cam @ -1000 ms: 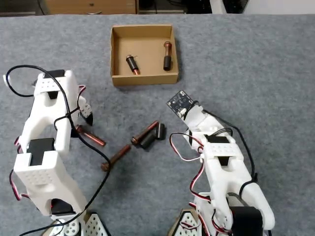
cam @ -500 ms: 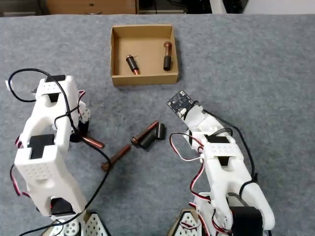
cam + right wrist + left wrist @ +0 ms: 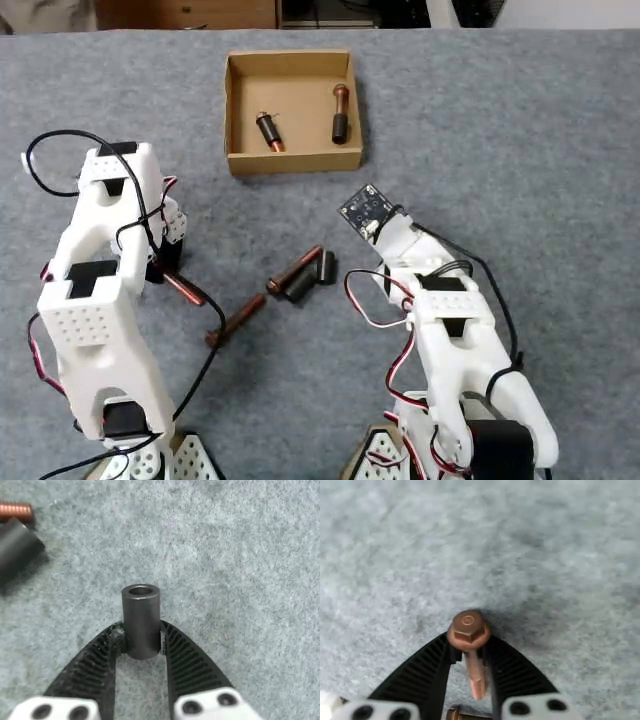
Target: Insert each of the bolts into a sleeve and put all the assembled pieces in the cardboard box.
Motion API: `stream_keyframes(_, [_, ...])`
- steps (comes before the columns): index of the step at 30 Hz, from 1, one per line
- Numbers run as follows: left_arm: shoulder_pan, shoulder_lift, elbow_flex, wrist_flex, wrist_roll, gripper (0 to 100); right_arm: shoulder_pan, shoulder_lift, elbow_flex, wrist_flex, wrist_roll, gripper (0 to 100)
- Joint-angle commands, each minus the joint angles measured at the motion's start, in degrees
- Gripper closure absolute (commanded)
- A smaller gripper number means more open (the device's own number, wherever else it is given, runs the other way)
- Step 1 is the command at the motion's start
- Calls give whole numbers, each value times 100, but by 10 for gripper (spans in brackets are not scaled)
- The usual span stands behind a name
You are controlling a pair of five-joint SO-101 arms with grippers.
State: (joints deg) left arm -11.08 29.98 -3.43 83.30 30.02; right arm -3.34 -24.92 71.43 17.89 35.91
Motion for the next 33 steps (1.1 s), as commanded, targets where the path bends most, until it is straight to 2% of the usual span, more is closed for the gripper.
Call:
stream_keyframes(1, [158,-303,-378,-35,-668,967,-84,-13,-163,-105,-26,997])
stream_keyframes(8, [818,-338,-615,-70,-2892,981,-84,-13,-163,-105,-26,997])
stream_keyframes(13, [985,-338,-589,-79,-3965,981,-84,-13,-163,-105,-26,997])
stream_keyframes(18, [958,-330,-615,-79,-4053,977,-84,-22,-154,-105,-26,997])
stream_keyframes(23, [985,-330,-589,-53,-4044,892,-84,-22,-154,-105,-26,997])
stream_keyframes(30, [949,-330,-554,-53,-4035,886,-84,-31,-145,-105,-26,997])
stream_keyframes(33, [949,-330,-545,-53,-3640,886,-84,-31,-145,-105,-26,997])
